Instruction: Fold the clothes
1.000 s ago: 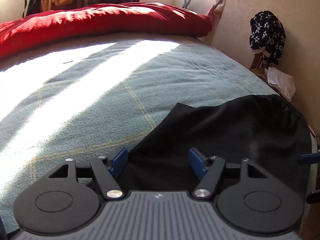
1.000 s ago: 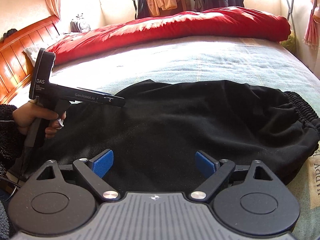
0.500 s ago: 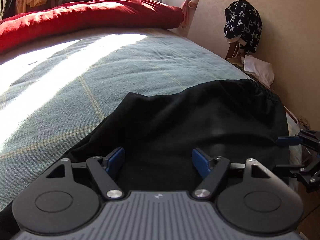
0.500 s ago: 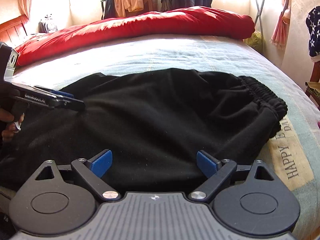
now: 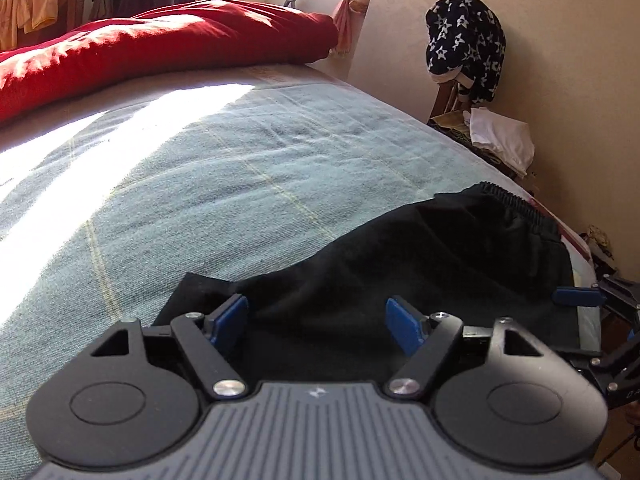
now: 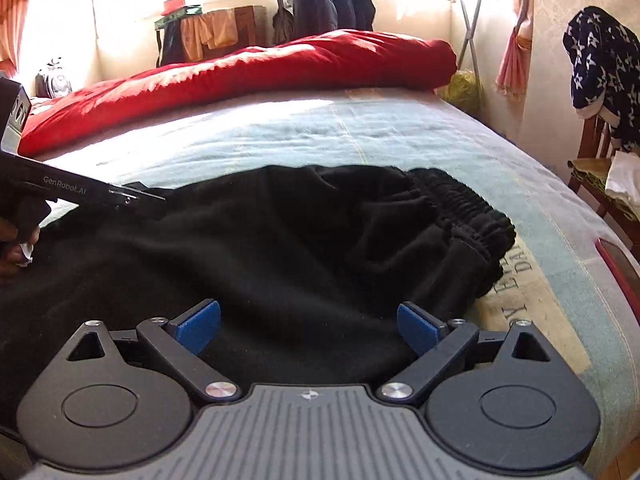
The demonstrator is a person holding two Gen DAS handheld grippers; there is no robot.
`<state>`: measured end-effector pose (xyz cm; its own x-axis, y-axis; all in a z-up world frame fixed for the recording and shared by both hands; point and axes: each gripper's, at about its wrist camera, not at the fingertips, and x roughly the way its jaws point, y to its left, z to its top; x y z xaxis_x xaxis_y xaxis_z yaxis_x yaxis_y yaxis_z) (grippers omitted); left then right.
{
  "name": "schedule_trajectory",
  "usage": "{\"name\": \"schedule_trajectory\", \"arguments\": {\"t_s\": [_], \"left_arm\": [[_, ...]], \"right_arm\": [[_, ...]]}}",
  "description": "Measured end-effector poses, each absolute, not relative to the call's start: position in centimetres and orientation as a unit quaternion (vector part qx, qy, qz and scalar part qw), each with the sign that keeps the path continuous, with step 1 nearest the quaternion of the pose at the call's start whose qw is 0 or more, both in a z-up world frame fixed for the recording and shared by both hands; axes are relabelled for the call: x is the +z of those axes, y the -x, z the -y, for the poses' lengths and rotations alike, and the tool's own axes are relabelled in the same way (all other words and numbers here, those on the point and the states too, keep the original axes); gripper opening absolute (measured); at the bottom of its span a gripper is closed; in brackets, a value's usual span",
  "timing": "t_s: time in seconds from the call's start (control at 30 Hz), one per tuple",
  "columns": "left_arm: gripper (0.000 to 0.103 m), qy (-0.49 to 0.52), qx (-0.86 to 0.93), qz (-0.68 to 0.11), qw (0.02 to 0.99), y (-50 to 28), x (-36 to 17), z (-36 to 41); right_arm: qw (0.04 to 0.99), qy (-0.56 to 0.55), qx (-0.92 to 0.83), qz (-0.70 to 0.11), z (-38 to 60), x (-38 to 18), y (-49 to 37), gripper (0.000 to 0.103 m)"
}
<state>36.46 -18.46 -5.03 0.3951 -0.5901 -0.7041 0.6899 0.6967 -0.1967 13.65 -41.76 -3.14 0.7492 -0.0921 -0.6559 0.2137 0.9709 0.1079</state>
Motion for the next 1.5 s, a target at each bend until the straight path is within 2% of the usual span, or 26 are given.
{"name": "schedule_trajectory", "arguments": {"t_s": [0.13,0.3,0.43,0.63,0.73,0.87,1.07,1.17,1.27,1.4,1.5], "left_arm": [[0.077,-0.065,-0.387,-0.392,0.832,-36.6,-4.7,18.3],[0.077,-0.076,-0.4,-0.384,0.829,-34.7,-2.5,17.3],[0.079,-0.068,-0.399,-0.386,0.829,-32.7,-1.8,15.8],[0.083,-0.182,-0.357,-0.375,0.836,-28.8,-3.4,14.5],[0.084,-0.158,-0.345,-0.389,0.839,-28.4,-4.3,13.1],[0.084,-0.125,-0.327,-0.397,0.848,-28.0,-2.7,12.0],[0.087,-0.087,-0.376,-0.423,0.82,-25.7,-2.2,11.4],[0.087,-0.103,-0.356,-0.444,0.815,-24.6,-4.1,11.4],[0.087,-0.122,-0.362,-0.434,0.816,-23.6,-3.1,11.2],[0.087,-0.133,-0.367,-0.408,0.825,-22.5,-1.6,9.8],[0.087,-0.142,-0.364,-0.418,0.82,-21.7,-2.1,8.3]], "right_arm": [[0.931,-0.106,-0.08,-0.34,42.1,-3.4,-12.3,0.098],[0.947,-0.111,-0.077,-0.292,42.6,-1.0,-12.5,0.098],[0.942,-0.102,-0.088,-0.307,43.3,-1.8,-14.1,0.099],[0.932,-0.078,-0.088,-0.343,43.0,-4.6,-14.4,0.103],[0.931,-0.081,-0.088,-0.344,43.0,-4.8,-14.5,0.103],[0.93,-0.082,-0.085,-0.348,43.0,-5.0,-14.6,0.103],[0.929,-0.071,-0.084,-0.354,42.8,-4.6,-15.1,0.103],[0.928,-0.065,-0.086,-0.356,42.6,-4.3,-15.0,0.103],[0.927,-0.052,-0.088,-0.36,41.6,-2.7,-14.8,0.103],[0.943,-0.045,-0.048,-0.326,38.6,0.1,-14.0,0.103],[0.943,-0.043,-0.027,-0.329,35.4,-0.3,-14.4,0.103]]}}
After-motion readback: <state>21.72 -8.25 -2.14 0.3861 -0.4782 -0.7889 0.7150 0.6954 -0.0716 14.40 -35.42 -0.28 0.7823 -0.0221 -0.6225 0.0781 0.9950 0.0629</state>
